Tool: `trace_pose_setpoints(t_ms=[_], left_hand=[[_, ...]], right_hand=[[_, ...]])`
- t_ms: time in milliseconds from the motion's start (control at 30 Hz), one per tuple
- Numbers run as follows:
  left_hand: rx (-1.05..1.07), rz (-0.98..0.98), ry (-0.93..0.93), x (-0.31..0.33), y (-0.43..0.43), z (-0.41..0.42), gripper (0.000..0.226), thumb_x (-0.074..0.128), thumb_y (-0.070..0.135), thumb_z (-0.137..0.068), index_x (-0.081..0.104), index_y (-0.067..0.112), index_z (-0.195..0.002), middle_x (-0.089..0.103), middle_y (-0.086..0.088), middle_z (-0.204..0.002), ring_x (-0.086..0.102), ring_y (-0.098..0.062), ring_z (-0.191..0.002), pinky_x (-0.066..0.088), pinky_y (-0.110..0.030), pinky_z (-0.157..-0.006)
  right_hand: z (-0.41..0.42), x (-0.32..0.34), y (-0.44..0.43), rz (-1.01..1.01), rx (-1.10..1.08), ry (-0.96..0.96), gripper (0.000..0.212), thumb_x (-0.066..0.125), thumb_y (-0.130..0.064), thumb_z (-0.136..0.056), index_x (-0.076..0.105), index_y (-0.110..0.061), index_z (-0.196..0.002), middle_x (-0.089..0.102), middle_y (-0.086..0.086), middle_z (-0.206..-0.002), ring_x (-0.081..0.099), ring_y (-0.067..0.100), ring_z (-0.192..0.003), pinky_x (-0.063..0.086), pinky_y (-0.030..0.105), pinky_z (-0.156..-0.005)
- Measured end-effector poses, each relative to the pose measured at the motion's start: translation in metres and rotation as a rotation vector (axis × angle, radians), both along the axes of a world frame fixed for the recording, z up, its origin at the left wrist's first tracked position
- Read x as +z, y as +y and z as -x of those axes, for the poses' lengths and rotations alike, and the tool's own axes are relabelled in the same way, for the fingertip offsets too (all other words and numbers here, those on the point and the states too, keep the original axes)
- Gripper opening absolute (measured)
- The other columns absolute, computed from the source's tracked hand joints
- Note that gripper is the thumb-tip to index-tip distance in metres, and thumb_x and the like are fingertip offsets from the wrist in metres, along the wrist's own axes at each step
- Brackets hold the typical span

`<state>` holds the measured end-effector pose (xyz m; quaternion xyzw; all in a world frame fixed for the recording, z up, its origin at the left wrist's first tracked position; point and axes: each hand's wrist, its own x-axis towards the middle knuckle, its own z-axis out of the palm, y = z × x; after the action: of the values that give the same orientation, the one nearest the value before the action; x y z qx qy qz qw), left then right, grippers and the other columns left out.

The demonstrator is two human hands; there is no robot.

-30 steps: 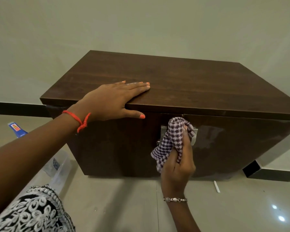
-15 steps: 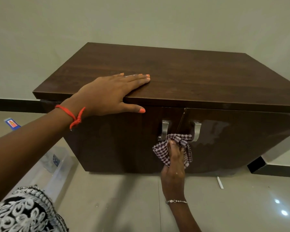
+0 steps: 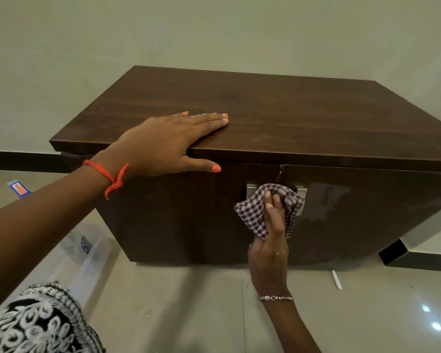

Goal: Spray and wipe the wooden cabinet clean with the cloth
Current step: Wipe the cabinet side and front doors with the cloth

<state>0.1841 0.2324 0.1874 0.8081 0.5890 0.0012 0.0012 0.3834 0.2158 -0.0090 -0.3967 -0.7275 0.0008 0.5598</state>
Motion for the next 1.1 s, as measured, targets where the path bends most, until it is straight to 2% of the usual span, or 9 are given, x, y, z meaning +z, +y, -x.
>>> trace_pose_setpoints(t_ms=[133,267,333,500,700,800,900,1000,1100], left_hand=[[-0.002,0.006,0.000,0.000,0.001,0.002,0.087,0.023,0.084,-0.069,-0.005,0.045,-0.141,-0.004,0.022,-0.149,0.010,-0.023,-0.141,0.022,-0.045,-0.109],[0.004,0.019,0.002,0.001,-0.001,-0.001,0.086,0.025,0.082,-0.069,-0.006,0.045,-0.141,-0.006,0.024,-0.146,0.009,-0.023,-0.141,0.022,-0.044,-0.109],[0.018,0.027,-0.004,0.003,-0.002,-0.003,0.085,0.029,0.074,-0.069,-0.005,0.044,-0.141,-0.004,0.022,-0.149,0.009,-0.023,-0.141,0.021,-0.043,-0.109],[-0.010,0.004,0.003,0.001,0.000,0.001,0.092,0.019,0.086,-0.062,-0.006,0.046,-0.140,-0.005,0.024,-0.147,0.010,-0.022,-0.141,0.023,-0.044,-0.108],[-0.021,-0.020,-0.006,-0.001,0.001,0.001,0.089,0.022,0.083,-0.064,-0.005,0.045,-0.141,-0.008,0.029,-0.138,0.010,-0.020,-0.140,0.022,-0.041,-0.109],[-0.029,-0.026,-0.012,-0.001,0.000,0.001,0.090,0.017,0.083,-0.062,-0.005,0.046,-0.141,-0.008,0.029,-0.138,0.011,-0.020,-0.140,0.021,-0.040,-0.109],[-0.029,-0.023,-0.012,0.000,0.001,0.002,0.092,0.015,0.084,-0.060,-0.005,0.046,-0.141,-0.008,0.029,-0.138,0.012,-0.021,-0.140,0.022,-0.041,-0.109],[-0.029,-0.020,-0.013,0.000,0.001,0.001,0.091,0.017,0.084,-0.061,-0.006,0.046,-0.141,-0.008,0.029,-0.138,0.011,-0.020,-0.140,0.021,-0.040,-0.109],[-0.019,-0.006,-0.008,0.001,0.000,0.000,0.090,0.023,0.085,-0.066,-0.007,0.045,-0.141,-0.009,0.029,-0.137,0.010,-0.019,-0.140,0.020,-0.039,-0.109]], right_hand=[[0.005,0.019,0.007,-0.012,0.022,0.063,0.059,0.031,0.012,-0.079,0.029,-0.011,-0.133,0.033,0.001,-0.142,0.021,0.009,-0.140,0.041,0.056,-0.098],[0.000,-0.009,0.001,0.027,-0.032,0.040,0.057,0.034,0.007,-0.080,0.030,-0.011,-0.133,0.032,0.002,-0.142,0.023,0.008,-0.139,0.039,0.044,-0.103],[-0.004,-0.034,-0.007,0.098,-0.029,0.022,0.060,0.034,0.004,-0.080,0.026,-0.015,-0.136,0.031,0.002,-0.141,0.032,0.016,-0.133,0.049,0.048,-0.091],[-0.014,-0.076,-0.012,0.261,-0.036,-0.038,0.096,0.052,0.030,-0.068,0.020,-0.026,-0.139,0.012,-0.028,-0.150,0.031,0.017,-0.133,0.050,0.054,-0.087],[-0.012,-0.076,-0.017,0.320,-0.072,0.000,0.110,0.054,0.029,-0.069,0.009,-0.036,-0.145,0.025,-0.013,-0.149,0.022,0.007,-0.139,0.051,0.053,-0.085],[-0.007,-0.058,-0.022,0.311,-0.013,0.068,0.091,0.042,0.011,-0.082,0.004,-0.044,-0.143,0.024,0.000,-0.149,0.029,0.022,-0.136,0.048,0.055,-0.089],[0.002,-0.033,-0.017,0.279,0.017,0.133,0.069,0.029,-0.007,-0.084,0.013,-0.044,-0.140,0.016,-0.015,-0.152,0.029,0.021,-0.137,0.046,0.055,-0.093],[0.004,-0.013,-0.013,0.204,0.043,0.167,0.059,0.030,-0.004,-0.083,0.019,-0.030,-0.135,0.014,-0.030,-0.149,0.025,0.009,-0.138,0.047,0.054,-0.092],[0.006,0.015,-0.012,0.118,0.072,0.221,0.055,0.032,0.002,-0.083,0.025,-0.020,-0.133,0.021,-0.017,-0.147,0.025,0.006,-0.138,0.047,0.052,-0.092]])
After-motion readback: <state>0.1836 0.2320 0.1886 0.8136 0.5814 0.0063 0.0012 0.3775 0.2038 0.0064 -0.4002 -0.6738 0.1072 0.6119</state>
